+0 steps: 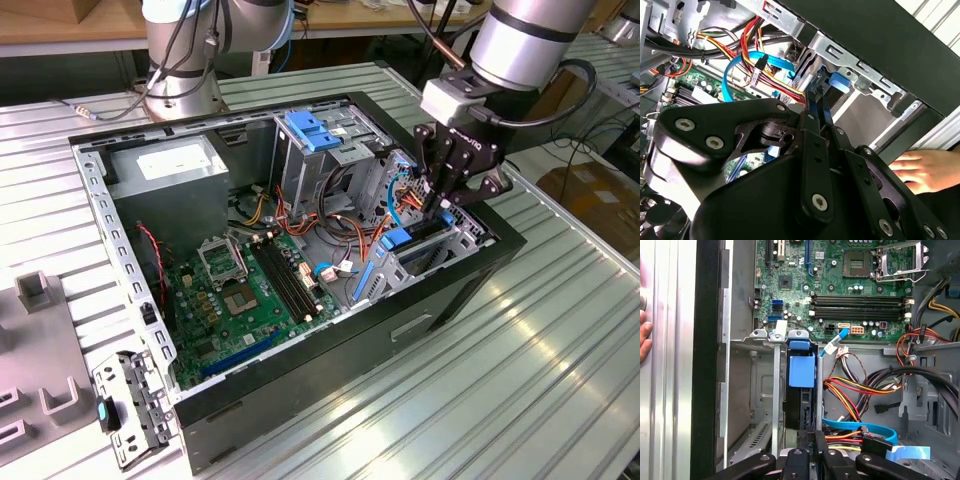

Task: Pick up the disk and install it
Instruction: 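Insert the first disk wire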

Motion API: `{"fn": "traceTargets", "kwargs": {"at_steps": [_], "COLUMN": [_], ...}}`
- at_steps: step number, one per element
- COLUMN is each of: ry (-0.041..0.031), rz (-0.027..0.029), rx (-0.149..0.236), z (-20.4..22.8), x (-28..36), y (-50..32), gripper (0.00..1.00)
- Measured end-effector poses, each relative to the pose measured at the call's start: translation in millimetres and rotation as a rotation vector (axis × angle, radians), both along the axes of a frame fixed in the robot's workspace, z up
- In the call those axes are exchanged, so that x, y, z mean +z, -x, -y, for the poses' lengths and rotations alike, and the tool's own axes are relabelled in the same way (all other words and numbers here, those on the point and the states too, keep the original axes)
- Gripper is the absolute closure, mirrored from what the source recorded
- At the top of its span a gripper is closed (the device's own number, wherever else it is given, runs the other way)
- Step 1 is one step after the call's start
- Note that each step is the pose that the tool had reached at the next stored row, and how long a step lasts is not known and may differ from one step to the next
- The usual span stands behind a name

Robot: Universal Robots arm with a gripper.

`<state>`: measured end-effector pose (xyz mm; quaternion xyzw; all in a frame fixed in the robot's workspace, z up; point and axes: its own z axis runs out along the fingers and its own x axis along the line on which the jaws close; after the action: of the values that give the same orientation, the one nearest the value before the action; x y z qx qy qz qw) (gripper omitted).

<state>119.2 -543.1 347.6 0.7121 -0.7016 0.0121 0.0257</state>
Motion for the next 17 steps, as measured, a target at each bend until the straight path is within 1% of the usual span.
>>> {"fn": "traceTargets", "kwargs": {"at_steps": [5, 14, 17], "ry": [0.0002, 0.0002, 0.0002], "rz": [0.0000, 0.0000, 0.0000], "rx": [-0.002, -0.003, -0.004], "z": [1.3, 1.5, 1.6], "x": [-0.2, -1.9, -3.6], "y": [0.0, 0.0, 0.0], "gripper": [0.83, 0.83, 0.83]}}
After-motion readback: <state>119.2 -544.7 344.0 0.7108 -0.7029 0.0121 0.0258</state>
